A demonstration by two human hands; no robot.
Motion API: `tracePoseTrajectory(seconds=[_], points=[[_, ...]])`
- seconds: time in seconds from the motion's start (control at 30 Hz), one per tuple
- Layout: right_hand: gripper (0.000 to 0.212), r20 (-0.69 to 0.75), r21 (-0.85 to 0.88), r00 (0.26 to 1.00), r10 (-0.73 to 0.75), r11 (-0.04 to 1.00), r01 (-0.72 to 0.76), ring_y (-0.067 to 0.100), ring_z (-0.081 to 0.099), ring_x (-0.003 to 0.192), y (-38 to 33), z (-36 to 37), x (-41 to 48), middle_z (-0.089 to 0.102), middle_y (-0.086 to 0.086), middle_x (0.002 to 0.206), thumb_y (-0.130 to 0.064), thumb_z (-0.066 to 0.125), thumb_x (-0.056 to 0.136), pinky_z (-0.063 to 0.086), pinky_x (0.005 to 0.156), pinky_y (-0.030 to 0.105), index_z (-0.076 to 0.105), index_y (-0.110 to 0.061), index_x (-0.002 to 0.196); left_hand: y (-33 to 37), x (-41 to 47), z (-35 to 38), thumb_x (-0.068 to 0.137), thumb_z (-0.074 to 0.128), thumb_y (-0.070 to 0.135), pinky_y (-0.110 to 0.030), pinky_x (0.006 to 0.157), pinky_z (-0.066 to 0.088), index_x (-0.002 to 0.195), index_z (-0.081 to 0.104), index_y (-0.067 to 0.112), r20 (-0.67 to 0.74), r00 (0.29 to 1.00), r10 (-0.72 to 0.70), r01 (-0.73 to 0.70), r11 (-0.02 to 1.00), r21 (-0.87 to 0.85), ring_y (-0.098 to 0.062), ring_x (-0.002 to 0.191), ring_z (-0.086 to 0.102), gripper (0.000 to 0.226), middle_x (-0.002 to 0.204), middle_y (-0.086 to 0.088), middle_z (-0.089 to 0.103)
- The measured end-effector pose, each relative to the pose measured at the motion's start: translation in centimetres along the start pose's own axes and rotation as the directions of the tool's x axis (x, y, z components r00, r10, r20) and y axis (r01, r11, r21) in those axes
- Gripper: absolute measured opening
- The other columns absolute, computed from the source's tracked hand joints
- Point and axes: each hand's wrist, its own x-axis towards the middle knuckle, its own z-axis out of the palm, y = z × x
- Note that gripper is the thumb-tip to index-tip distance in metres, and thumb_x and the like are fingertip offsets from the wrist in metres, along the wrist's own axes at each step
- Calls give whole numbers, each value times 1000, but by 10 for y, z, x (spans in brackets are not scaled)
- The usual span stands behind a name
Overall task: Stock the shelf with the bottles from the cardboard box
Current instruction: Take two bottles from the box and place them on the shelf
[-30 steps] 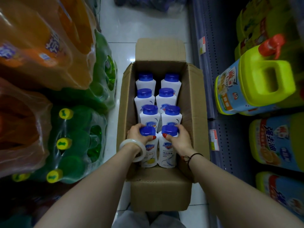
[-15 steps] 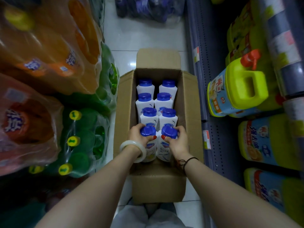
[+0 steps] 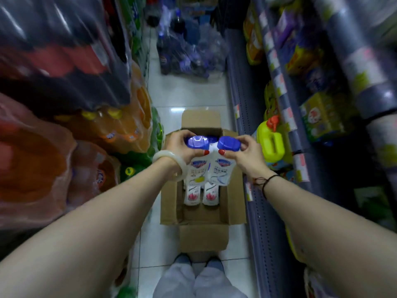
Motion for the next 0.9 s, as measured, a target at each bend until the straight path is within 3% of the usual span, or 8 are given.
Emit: tracePoseTrajectory(seconds=[0.13, 0.33, 0.47, 0.6, 0.7, 0.83, 0.9], points=[[50, 4, 8, 996, -84, 996, 84, 15, 62, 90, -79, -32, -30, 66, 8, 102, -2, 81, 66, 51, 73, 19, 56, 2, 110, 76, -26, -44, 55, 88, 12, -32, 78, 55, 98, 66, 6, 5, 999, 47, -47, 998, -40, -21, 84, 64, 49, 89, -6, 67], [42, -6, 50, 982, -189, 981, 189, 17, 64, 88, -201, -82, -87, 68, 8, 97, -5, 82, 65, 54, 81, 32, 60, -8, 100, 197, -80, -115, 57, 87, 11, -36, 82, 57, 98, 66, 7, -5, 988, 155, -155, 983, -100, -22, 91, 68, 46, 95, -9, 70], [36, 10, 61, 956, -295, 954, 294, 19, 67, 85, -283, -117, -127, 71, 8, 93, -6, 82, 66, 57, 77, 33, 65, -8, 98, 277, -116, -162, 60, 85, 14, -27, 73, 56, 99, 67, 5, -37, 963, 266, -268, 961, -72, -17, 83, 68, 44, 91, -6, 71], [35, 0, 95, 936, -352, 932, 350, 21, 68, 87, -353, -145, -165, 71, 10, 96, -4, 82, 66, 56, 81, 36, 66, -9, 97, 346, -152, -200, 62, 85, 15, -29, 70, 58, 100, 66, 5, -63, 936, 347, -350, 935, -57, -17, 81, 68, 44, 91, -6, 70], [36, -14, 111, 914, -406, 907, 405, 23, 69, 88, -396, -164, -192, 73, 11, 98, -4, 81, 67, 57, 80, 37, 68, -5, 100, 389, -176, -224, 63, 84, 17, -18, 60, 52, 98, 65, 9, -68, 915, 397, -399, 917, -22, -8, 75, 64, 41, 86, -1, 68], [25, -13, 140, 877, -481, 867, 478, 14, 67, 74, -445, -187, -226, 71, 1, 84, -2, 78, 70, 57, 65, 18, 69, -12, 92, 441, -207, -252, 62, 85, 16, -20, 61, 52, 98, 69, 4, -68, 882, 466, -466, 885, 8, -12, 72, 65, 41, 86, -7, 71], [22, -26, 153, 860, -510, 848, 507, 11, 66, 71, -464, -197, -240, 71, -1, 81, -4, 78, 70, 56, 62, 18, 69, -14, 87, 464, -222, -262, 62, 84, 15, -20, 60, 52, 95, 69, 3, -70, 863, 500, -500, 866, 19, -12, 68, 63, 38, 81, -6, 70]])
